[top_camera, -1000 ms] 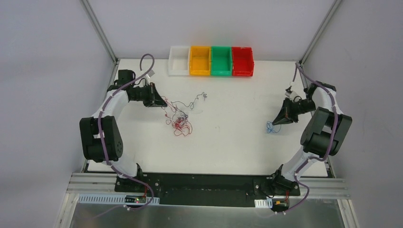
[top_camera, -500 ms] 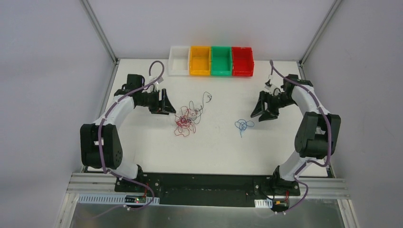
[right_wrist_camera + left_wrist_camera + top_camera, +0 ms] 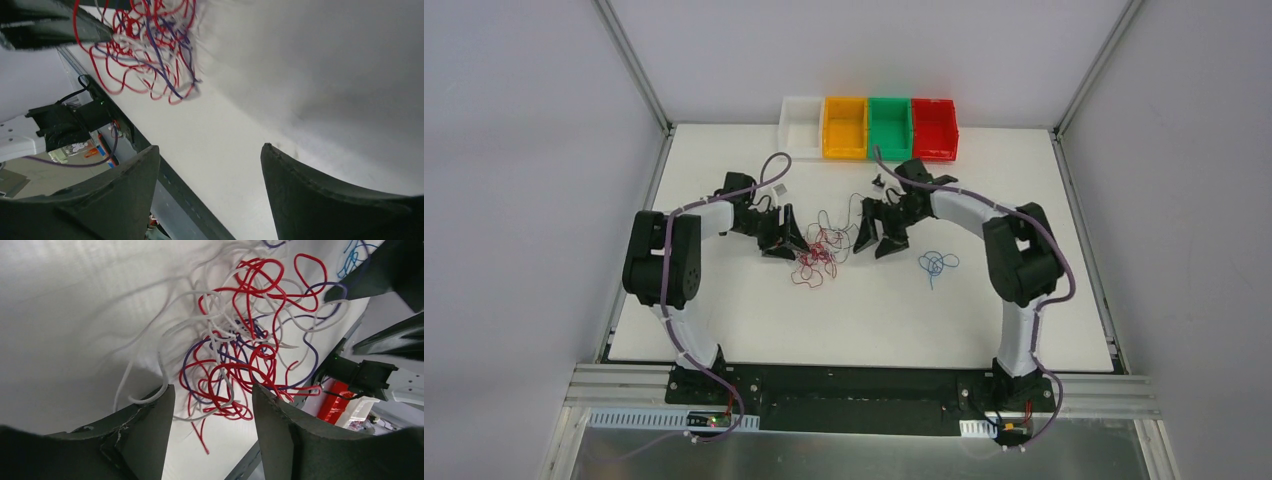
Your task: Untangle the cables
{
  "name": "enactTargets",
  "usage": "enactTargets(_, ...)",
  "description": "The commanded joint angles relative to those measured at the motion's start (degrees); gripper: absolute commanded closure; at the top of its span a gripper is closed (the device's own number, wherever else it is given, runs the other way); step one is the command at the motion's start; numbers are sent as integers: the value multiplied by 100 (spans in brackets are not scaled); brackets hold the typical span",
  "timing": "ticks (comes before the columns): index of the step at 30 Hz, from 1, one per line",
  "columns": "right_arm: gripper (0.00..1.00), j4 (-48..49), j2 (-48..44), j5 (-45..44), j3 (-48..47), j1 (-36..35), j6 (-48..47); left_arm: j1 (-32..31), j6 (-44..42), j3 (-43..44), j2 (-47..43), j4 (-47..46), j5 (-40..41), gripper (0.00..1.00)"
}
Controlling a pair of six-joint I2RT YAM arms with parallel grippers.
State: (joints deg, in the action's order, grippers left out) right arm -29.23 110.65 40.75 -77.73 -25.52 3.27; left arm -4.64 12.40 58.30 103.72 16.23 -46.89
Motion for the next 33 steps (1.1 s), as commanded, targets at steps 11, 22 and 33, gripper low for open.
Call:
enactTargets(11, 96, 513, 1124, -1155, -1125, -810, 313, -246, 530, -118, -289, -363, -564, 100)
enactTargets(22, 100, -868, -318, -1814, -64, 1068, -1239, 3358, -3108, 547, -1547, 3149, 831, 100)
enactTargets(33, 100, -1786, -852, -1365, -914, 2268, -1691, 5037, -4492, 1582, -1223, 4272, 972, 100)
